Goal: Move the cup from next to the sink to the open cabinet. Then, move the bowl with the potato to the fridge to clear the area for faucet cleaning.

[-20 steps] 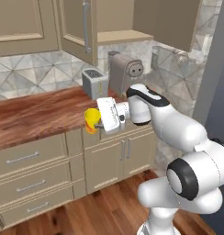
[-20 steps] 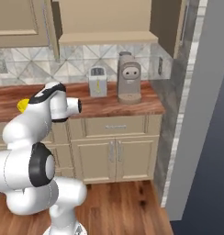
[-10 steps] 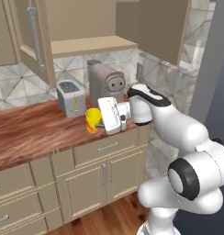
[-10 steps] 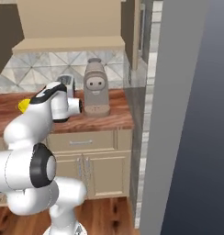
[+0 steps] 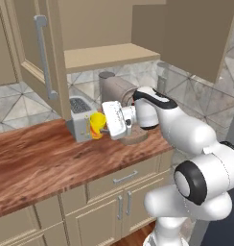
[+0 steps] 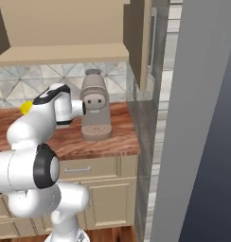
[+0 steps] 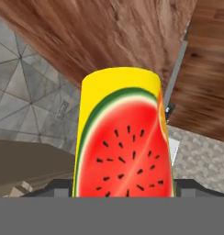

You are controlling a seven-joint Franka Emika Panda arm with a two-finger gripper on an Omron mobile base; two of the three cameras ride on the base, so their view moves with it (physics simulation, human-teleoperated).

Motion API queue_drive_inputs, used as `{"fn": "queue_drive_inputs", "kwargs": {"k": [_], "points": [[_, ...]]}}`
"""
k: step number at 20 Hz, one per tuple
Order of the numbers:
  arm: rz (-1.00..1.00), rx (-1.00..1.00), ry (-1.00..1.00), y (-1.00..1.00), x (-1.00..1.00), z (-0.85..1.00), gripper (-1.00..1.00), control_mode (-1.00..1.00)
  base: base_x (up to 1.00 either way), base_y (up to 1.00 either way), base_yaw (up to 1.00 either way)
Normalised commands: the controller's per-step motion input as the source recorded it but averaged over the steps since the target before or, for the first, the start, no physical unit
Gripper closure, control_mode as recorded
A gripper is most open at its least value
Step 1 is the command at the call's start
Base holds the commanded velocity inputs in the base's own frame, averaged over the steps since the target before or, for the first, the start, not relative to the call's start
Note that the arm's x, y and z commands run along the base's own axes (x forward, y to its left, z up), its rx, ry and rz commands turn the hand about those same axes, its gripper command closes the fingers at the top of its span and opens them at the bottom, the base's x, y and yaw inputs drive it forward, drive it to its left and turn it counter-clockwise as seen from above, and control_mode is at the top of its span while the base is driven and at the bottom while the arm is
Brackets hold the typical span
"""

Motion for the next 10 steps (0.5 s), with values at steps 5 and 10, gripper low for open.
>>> {"fn": "queue_drive_inputs", "kwargs": {"k": [5,10], "points": [[-0.08,0.03,0.00,0.00,0.00,0.28,1.00,-1.00,0.04,0.02,-0.02],[-0.33,0.23,0.00,0.00,-0.36,0.69,1.00,-1.00,0.00,0.00,0.00]]}}
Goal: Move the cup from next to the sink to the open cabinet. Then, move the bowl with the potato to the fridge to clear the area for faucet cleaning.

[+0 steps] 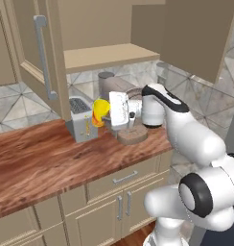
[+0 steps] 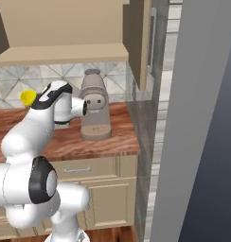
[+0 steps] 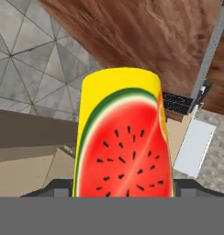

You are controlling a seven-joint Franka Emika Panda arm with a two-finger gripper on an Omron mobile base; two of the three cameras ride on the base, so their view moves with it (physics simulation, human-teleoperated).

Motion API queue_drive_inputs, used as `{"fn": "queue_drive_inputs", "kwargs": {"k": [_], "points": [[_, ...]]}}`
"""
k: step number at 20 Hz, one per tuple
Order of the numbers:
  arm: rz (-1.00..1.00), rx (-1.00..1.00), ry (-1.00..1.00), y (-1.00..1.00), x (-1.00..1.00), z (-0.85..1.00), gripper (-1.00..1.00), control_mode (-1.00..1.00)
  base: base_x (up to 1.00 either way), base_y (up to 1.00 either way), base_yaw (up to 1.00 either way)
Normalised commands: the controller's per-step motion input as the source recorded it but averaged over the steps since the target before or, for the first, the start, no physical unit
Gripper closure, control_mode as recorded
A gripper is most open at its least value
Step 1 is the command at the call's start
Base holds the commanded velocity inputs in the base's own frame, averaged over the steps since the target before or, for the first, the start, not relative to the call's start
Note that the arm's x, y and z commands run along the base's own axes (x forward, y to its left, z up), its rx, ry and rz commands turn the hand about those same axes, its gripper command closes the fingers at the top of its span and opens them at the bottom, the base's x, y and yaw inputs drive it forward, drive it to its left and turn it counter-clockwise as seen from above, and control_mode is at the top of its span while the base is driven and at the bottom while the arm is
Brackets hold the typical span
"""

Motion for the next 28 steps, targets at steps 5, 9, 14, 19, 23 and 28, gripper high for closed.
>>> {"fn": "queue_drive_inputs", "kwargs": {"k": [5,9,14,19,23,28], "points": [[-0.38,0.31,0.00,-0.12,-0.39,0.95,1.00,-1.00,0.00,0.00,0.00],[-0.25,0.18,0.09,-0.12,-0.13,1.00,1.00,-1.00,0.00,0.00,0.00],[-0.16,0.05,0.15,-0.02,0.00,1.00,1.00,-1.00,0.00,0.00,0.00],[-0.13,0.04,0.28,-0.03,0.00,1.00,1.00,-1.00,0.00,0.00,0.00],[-0.05,0.03,0.43,-0.12,0.00,0.96,1.00,-1.00,0.00,0.00,0.00],[-0.02,-0.02,0.25,-0.03,-0.04,0.21,1.00,-1.00,0.00,0.00,0.00]]}}
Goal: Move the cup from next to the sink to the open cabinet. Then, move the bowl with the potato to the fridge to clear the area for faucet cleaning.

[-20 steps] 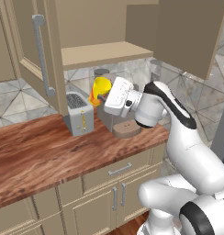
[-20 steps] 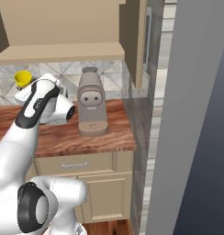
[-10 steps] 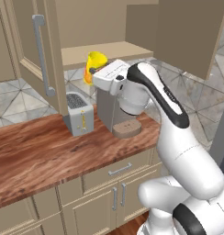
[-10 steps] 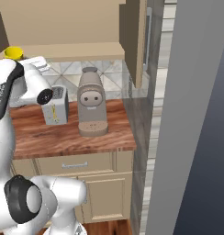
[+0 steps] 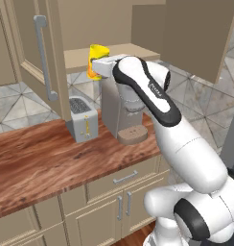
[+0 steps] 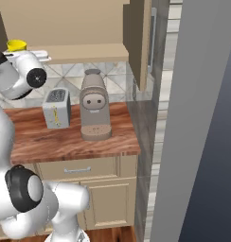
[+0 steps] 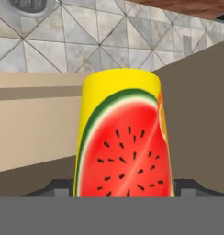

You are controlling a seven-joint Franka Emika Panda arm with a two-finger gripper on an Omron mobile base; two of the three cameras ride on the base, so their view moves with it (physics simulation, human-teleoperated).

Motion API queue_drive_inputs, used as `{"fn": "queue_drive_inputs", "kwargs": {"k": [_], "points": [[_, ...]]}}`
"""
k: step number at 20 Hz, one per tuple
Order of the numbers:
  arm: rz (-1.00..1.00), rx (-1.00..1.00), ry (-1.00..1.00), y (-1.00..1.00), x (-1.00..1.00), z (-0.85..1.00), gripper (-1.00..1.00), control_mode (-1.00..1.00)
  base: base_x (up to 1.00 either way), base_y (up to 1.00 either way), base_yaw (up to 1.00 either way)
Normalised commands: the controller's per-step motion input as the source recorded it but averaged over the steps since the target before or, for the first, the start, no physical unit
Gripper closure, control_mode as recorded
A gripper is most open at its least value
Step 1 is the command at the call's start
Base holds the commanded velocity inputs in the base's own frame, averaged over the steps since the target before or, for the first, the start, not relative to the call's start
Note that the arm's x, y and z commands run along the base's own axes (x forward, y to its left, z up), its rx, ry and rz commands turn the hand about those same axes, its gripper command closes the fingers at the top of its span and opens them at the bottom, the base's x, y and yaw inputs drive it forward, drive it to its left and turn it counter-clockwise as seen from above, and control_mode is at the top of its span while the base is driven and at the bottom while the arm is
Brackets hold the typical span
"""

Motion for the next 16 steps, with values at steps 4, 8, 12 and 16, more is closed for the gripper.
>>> {"fn": "queue_drive_inputs", "kwargs": {"k": [4,8,12,16], "points": [[0.14,-0.05,0.00,-0.87,0.04,-0.03,1.00,-1.00,0.00,0.00,0.00],[0.07,0.00,-0.01,-0.65,0.00,0.27,1.00,-1.00,0.00,0.00,0.00],[-0.01,0.01,0.03,-0.08,0.03,0.51,1.00,-1.00,0.00,0.00,0.00],[-0.04,-0.06,0.00,0.05,0.17,0.13,1.00,-1.00,0.00,0.00,0.00]]}}
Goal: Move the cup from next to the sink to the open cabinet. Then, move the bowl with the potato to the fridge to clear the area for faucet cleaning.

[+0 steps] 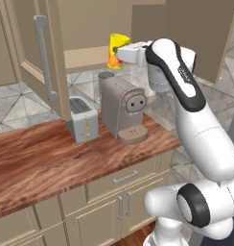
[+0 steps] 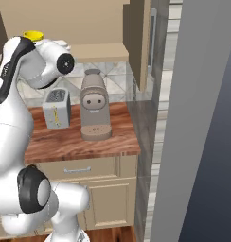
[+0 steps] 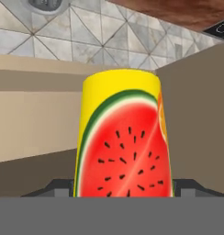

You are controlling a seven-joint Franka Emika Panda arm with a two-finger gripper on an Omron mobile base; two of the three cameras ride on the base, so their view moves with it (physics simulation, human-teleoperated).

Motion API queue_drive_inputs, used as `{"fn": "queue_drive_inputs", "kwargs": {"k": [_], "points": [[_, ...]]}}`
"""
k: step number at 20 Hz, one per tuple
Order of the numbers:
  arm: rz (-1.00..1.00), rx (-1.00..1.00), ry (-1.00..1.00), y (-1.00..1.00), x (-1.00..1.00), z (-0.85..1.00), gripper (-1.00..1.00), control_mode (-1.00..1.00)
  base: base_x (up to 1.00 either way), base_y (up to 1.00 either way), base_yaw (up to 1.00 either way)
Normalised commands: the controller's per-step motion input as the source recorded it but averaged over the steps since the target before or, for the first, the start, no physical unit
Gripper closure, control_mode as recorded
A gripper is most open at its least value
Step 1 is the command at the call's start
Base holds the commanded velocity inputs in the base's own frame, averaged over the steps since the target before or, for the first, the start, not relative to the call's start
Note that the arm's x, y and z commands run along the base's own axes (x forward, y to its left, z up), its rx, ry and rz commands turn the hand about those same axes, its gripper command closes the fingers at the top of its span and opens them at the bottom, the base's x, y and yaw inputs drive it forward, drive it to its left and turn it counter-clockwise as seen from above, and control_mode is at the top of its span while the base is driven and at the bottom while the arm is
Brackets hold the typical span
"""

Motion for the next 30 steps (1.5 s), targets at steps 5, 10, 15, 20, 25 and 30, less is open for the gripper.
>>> {"fn": "queue_drive_inputs", "kwargs": {"k": [5,10,15,20,25,30], "points": [[-0.12,-0.04,0.07,0.08,0.61,0.17,1.00,-1.00,0.00,0.00,0.00],[-0.10,-0.04,0.03,0.00,0.46,0.00,1.00,-1.00,0.00,0.00,0.00],[-0.11,-0.02,0.04,0.00,0.53,-0.01,1.00,-1.00,0.00,0.00,0.00],[-0.12,0.00,0.04,0.00,0.65,0.00,1.00,-1.00,0.00,0.00,0.00],[-0.09,0.00,0.11,0.01,0.70,0.01,1.00,-1.00,0.00,0.00,0.00],[-0.09,0.00,0.17,0.03,0.72,0.02,1.00,-1.00,0.00,0.00,0.00]]}}
